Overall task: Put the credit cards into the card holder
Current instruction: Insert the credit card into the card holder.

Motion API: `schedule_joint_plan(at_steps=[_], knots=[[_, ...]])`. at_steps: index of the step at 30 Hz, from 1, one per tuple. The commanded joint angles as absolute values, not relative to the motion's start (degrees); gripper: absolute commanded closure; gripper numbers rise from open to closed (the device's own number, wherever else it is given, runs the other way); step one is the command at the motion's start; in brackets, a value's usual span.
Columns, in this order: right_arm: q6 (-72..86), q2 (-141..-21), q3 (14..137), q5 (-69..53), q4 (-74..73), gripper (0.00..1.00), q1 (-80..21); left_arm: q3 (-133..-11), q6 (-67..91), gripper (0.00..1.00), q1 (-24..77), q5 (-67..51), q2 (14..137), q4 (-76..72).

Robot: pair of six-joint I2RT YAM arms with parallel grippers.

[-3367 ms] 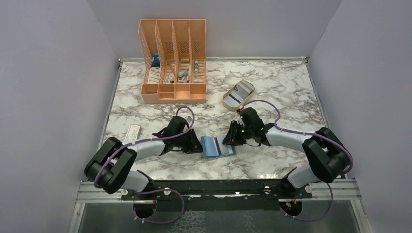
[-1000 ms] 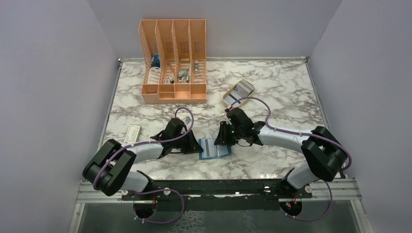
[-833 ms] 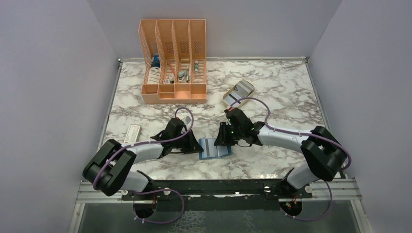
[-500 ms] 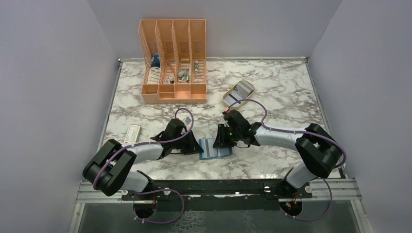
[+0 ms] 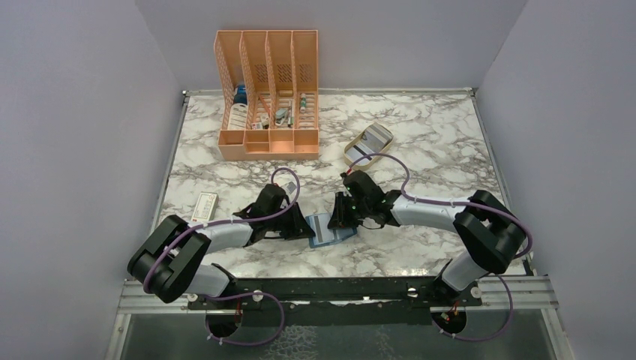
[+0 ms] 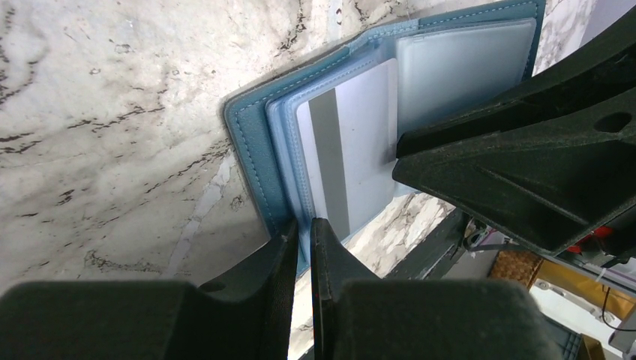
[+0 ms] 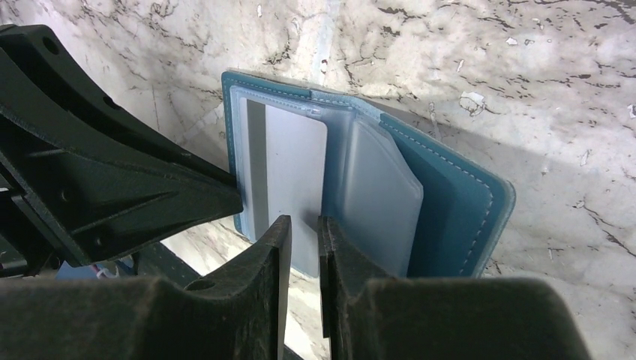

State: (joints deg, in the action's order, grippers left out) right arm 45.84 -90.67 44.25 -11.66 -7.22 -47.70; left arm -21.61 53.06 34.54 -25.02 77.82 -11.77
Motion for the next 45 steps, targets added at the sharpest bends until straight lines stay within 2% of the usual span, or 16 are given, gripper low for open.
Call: schedule_joint_plan(at_steps=[1, 6, 11, 19, 26, 35, 39, 45], knots=[[46.7, -91.0, 44.3, -12.9, -3.7, 0.81, -48.4, -21.9, 53.1, 0.85, 35.0, -25.2, 77.3, -12.9], [45.2, -89.7, 44.5, -9.0, -6.5, 0.78, -48.4, -23.1, 51.6, 0.83, 35.1, -22.8, 75.2, -10.4], [41.9, -86.4, 44.6, -6.6, -7.1, 0.69, -48.4, -25.2, 49.8, 0.67, 35.0, -20.3, 72.7, -5.6], [34.2, -82.2, 47.0, -1.6, -10.0, 0.62, -48.3, -27.8, 48.5, 0.55, 35.1, -15.5, 66.3, -0.7], [26.1, -82.4, 55.0, 8.0, -15.0, 0.57, -47.0, -31.9, 46.2, 0.53, 35.0, -15.3, 65.9, 3.5], [16.5, -89.1, 65.2, 11.9, -15.6, 0.55, -39.6, -35.6, 42.4, 0.52, 35.0, -14.3, 65.0, 6.4], [12.4, -92.4, 68.9, 13.9, -15.6, 0.54, -35.5, -35.2, 44.0, 0.55, 35.0, -18.7, 67.7, 1.7], [4.0, -99.4, 74.6, 18.6, -15.2, 0.46, -30.5, -35.1, 45.3, 0.56, 35.1, -23.9, 72.0, -2.2]])
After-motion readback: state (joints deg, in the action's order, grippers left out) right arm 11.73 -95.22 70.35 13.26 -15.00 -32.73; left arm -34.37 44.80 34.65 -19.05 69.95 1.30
